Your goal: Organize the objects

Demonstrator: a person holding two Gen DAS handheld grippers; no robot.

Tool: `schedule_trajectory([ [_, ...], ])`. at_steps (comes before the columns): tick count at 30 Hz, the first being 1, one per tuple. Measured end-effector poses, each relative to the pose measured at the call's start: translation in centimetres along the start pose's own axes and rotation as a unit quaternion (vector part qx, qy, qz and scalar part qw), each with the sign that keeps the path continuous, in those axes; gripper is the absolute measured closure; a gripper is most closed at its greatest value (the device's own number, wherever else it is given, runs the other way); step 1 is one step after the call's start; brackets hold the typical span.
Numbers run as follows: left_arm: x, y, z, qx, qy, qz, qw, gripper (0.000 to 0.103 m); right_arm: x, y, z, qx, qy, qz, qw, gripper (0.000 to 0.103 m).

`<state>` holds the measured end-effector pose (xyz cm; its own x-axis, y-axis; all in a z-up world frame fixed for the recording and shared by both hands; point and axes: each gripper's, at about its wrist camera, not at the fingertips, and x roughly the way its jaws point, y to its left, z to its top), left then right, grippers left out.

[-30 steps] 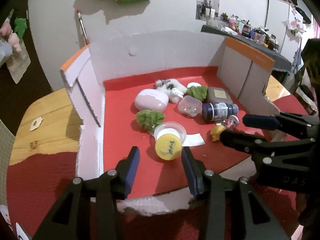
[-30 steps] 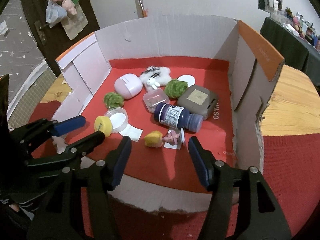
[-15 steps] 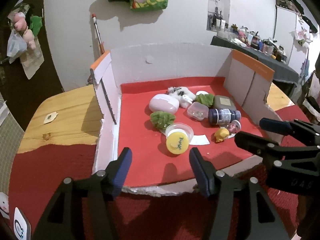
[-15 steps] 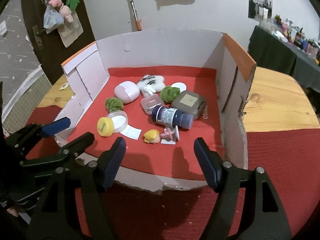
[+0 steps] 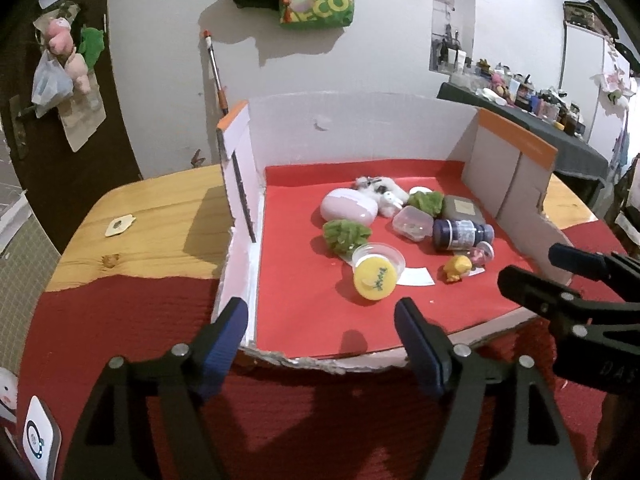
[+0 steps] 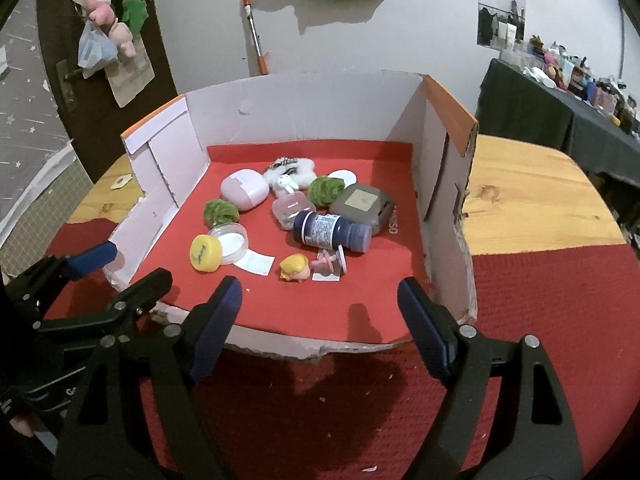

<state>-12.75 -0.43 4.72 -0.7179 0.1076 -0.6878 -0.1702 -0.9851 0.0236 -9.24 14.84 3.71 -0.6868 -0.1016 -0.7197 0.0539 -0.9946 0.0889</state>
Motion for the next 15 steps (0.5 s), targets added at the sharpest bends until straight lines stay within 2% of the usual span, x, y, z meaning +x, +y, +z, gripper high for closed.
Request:
schedule_trajectory([
  [15,-0.5,-0.7,-0.7,0.012,-0.016,0.009,0.9998,0.013,-1.1,0.0,-0.8,-0.007,-0.024,-0.037,0.999,0.023],
])
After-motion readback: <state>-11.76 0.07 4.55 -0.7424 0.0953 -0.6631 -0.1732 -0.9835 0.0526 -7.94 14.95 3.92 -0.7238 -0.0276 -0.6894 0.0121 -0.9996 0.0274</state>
